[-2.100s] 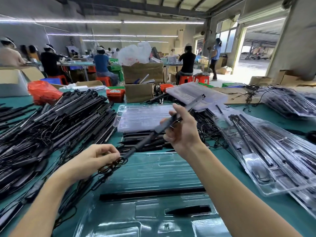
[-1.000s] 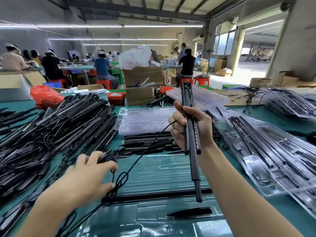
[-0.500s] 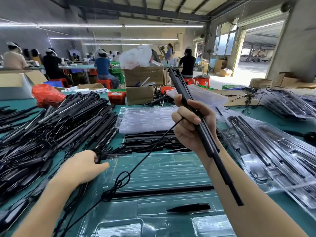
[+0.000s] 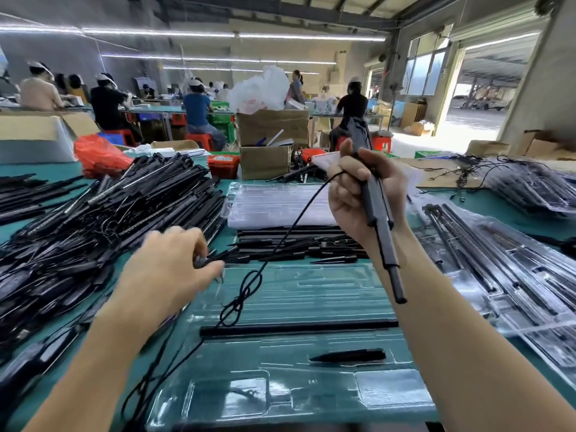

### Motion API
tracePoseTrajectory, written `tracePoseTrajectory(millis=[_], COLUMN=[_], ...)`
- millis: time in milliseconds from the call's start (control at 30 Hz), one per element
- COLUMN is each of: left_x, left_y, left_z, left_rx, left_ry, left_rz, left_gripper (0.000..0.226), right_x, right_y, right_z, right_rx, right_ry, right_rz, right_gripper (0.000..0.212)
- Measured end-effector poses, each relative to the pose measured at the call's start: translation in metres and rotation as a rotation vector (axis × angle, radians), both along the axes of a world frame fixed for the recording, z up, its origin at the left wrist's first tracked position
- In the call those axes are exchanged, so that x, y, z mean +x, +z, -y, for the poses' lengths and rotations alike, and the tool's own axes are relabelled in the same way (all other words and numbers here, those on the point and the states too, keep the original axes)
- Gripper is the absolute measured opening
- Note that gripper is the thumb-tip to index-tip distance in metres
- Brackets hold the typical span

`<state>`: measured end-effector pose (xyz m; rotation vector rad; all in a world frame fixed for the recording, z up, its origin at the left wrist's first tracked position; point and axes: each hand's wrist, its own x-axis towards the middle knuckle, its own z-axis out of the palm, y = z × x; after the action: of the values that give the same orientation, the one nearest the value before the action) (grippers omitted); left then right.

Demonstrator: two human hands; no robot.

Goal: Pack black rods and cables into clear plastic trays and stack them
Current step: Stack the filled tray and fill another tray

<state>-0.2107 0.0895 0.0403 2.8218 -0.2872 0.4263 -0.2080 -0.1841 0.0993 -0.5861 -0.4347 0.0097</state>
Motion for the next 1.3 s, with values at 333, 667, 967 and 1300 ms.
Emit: tracePoseTrajectory(millis=[333,667,967,1300], left_x=[-0.016,-0.007,0.024,0.047], left_y=[0.017,0.031,0.051,0.026], left_z=[0.003,0.037,0.09,0.107], left_rx=[-0.339,-1.332,-1.731,-1.567], left_ry=[-0.862,-1.034,-0.47,-0.434], left_rz=[-1.158,-0.844,-0.425,-0.596], left_gripper=[0.036,0.033,0.033,0.027], right_x=[0.009,0.02,0.011,-0.004], right_y=[-0.023,-0.064,-0.055,-0.061], right_z=[0.002,-0.009,-0.013,-0.024], right_rx=[-0.087,-0.383,-0.423,-0.803], right_ry=[-0.19,-0.148,-0.098,0.348], right_rz=[-0.145,-0.338,-0.429,-0.222], right_gripper=[0.003,0.023,0.026,0.025])
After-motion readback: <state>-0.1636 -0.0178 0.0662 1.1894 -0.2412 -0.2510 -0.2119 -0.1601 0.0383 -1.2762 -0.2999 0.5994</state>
